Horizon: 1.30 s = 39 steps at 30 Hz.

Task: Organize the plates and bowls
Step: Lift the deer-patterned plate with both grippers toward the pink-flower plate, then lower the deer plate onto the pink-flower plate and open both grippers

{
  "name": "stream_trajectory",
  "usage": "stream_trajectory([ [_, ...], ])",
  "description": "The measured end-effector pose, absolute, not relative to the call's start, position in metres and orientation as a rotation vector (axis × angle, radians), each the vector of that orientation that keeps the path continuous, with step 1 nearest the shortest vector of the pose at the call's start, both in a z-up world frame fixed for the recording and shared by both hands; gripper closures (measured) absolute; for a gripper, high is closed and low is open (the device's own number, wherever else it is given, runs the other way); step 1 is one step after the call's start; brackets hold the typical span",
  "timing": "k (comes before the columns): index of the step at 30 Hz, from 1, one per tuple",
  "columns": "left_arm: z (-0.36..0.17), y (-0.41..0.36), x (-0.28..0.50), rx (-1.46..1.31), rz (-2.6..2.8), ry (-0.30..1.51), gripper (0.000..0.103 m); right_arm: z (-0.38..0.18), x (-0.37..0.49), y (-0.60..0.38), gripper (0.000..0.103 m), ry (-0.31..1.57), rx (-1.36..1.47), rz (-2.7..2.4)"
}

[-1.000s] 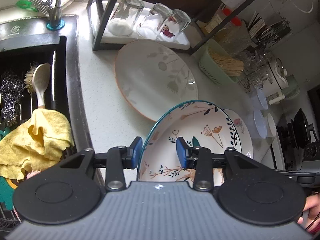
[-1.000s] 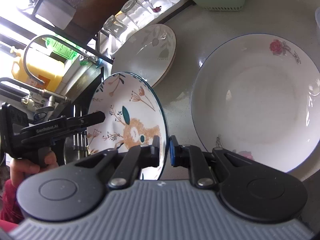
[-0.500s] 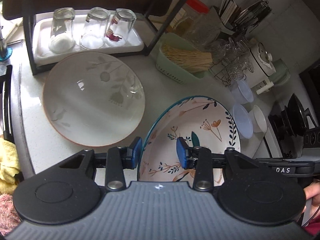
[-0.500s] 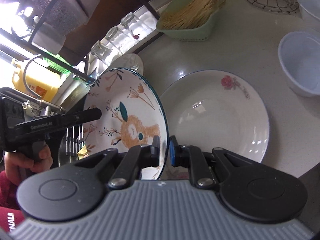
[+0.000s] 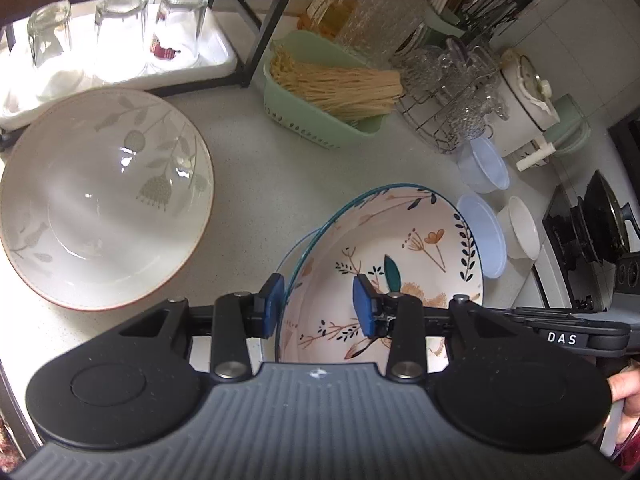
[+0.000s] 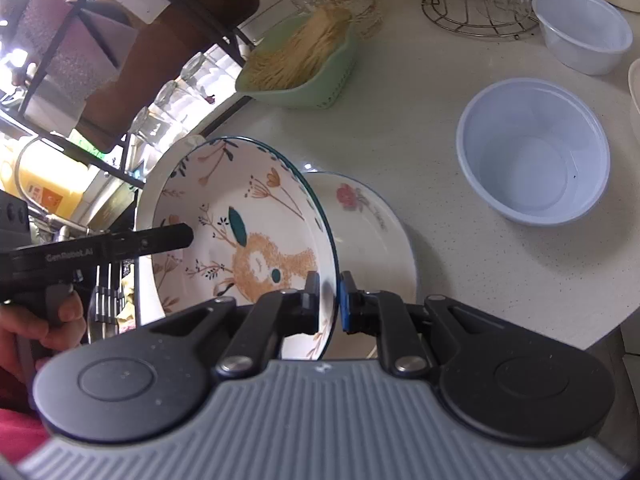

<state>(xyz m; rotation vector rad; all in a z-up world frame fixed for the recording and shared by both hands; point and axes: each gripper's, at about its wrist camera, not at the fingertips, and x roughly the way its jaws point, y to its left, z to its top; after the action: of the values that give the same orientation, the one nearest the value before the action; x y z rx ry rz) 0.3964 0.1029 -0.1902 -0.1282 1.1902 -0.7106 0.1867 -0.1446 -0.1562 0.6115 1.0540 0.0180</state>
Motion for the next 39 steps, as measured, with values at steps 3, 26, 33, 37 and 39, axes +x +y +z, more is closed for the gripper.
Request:
stream_trajectory([
  [3,-0.195,0.095,0.398,-0.097,-0.699,1.202,0.06,-0.16,0.189,-0.148,0.089,1.051,0.613,0.016],
  [26,-0.212,0.066,0.402,0.014,-0.594,1.277,0.06,-0.188,0.204,-0.151,0.088,1.066,0.601,-0.019],
  [33,-0.208,0.062,0.403,0.032,-0.567,1.284,0.059,-0.193,0.198,-0.152,0.088,1.033,0.658,-0.025],
  [37,-0.207,0.067,0.408,0.004,-0.523,1.296,0.056,-0.194,0.197,-0.149,0.089,1.022,0.669,-0.032],
  [39,-0.207,0.071,0.408,-0.029,-0.526,1.3,0.053,-0.194,0.196,-0.149,0.089,1.016,0.665,-0.032],
])
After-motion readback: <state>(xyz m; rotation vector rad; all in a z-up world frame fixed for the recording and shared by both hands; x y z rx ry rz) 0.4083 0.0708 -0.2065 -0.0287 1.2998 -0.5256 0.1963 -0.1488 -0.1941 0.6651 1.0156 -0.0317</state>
